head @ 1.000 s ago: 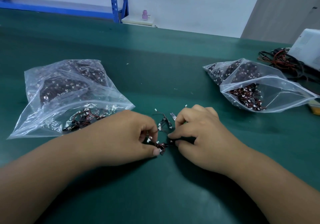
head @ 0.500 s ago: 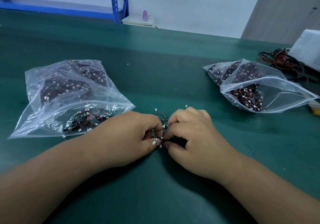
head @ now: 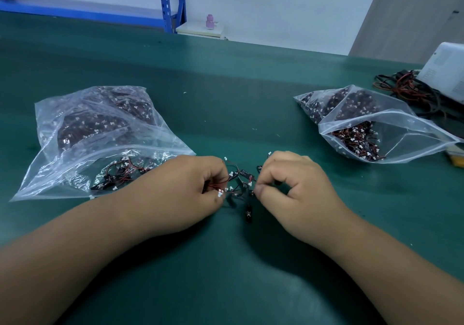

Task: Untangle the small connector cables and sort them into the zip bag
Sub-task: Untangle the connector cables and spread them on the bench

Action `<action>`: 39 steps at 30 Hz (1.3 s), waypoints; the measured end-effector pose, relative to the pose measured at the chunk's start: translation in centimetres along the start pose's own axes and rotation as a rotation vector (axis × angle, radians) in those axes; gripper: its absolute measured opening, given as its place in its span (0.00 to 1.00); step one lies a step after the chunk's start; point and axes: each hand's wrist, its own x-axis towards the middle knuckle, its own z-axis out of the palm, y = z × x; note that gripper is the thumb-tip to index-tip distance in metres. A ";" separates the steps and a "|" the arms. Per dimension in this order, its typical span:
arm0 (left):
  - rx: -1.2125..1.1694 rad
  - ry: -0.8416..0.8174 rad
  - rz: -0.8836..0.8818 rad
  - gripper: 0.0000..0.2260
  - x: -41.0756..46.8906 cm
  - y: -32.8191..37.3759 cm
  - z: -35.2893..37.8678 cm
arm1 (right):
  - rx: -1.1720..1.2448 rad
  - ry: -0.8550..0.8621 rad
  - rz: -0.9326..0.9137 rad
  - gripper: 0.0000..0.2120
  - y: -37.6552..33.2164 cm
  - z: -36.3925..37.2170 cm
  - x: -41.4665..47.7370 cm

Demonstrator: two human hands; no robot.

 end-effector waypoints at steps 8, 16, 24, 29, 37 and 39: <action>0.002 -0.062 -0.020 0.05 -0.3 0.2 -0.3 | 0.071 -0.040 0.069 0.08 1.1 -0.4 0.0; -0.034 -0.014 -0.059 0.06 -0.3 0.4 -0.2 | -0.062 -0.028 0.114 0.05 1.8 -1.5 0.2; -0.637 0.086 -0.213 0.12 0.6 0.4 -0.1 | -0.143 0.165 0.071 0.06 2.2 -1.8 0.4; -0.564 0.083 -0.089 0.15 0.6 0.3 0.4 | -0.180 0.207 -0.094 0.04 1.9 -1.8 0.6; -0.260 0.151 0.097 0.07 0.0 0.8 0.9 | -0.246 0.147 -0.293 0.13 -0.3 0.3 0.3; -0.302 0.169 0.083 0.07 0.0 0.8 0.9 | -0.224 0.163 -0.308 0.08 -0.5 0.8 0.5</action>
